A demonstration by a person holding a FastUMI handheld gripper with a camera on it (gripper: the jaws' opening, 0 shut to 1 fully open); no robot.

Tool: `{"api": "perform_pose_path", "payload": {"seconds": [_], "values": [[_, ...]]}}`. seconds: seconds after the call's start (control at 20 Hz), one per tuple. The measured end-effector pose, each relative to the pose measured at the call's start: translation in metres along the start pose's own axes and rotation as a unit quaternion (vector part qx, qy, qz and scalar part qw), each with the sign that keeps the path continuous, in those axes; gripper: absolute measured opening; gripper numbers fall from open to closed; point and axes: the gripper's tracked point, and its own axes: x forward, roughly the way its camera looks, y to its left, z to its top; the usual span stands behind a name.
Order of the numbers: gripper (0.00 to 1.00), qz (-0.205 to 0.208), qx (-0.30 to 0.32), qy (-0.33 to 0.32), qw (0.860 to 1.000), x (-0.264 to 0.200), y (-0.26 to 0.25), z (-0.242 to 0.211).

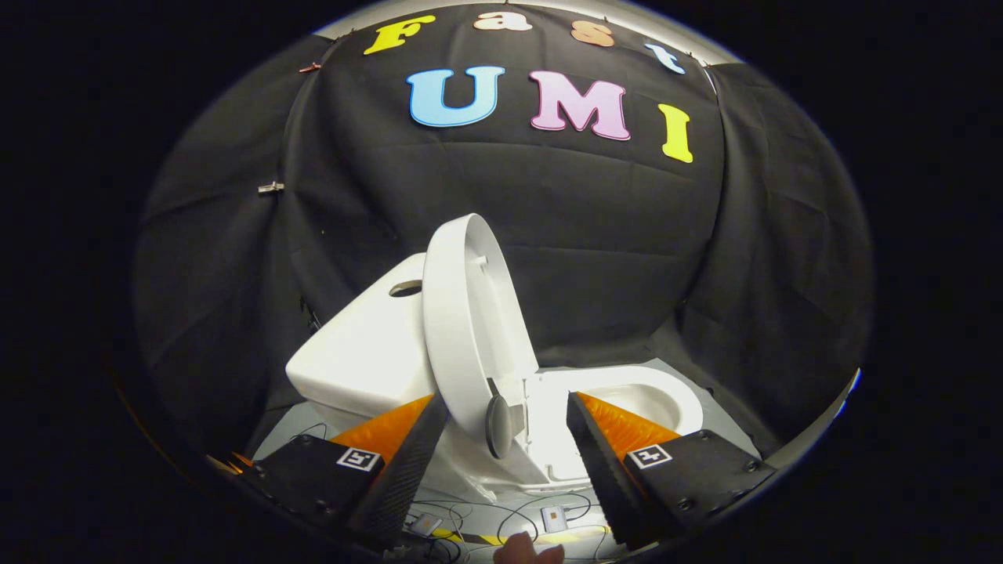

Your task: Open the toilet lid.

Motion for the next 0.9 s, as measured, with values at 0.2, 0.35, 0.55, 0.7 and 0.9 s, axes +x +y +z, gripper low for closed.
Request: {"api": "perform_pose_path", "payload": {"seconds": [0.2, 0.35, 0.55, 0.7, 0.9], "values": [[0.98, 0.012, 0.003, -0.014, 1.0, -0.019, -0.005, 0.026], [0.98, 0.015, 0.004, -0.039, 0.999, -0.035, -0.012, 0.056], [0.98, 0.023, 0.009, -0.071, 0.997, -0.058, -0.019, 0.091], [0.98, 0.028, 0.01, -0.089, 0.996, -0.076, -0.022, 0.113], [0.98, 0.029, 0.012, -0.107, 0.994, -0.101, -0.036, 0.141]]}}
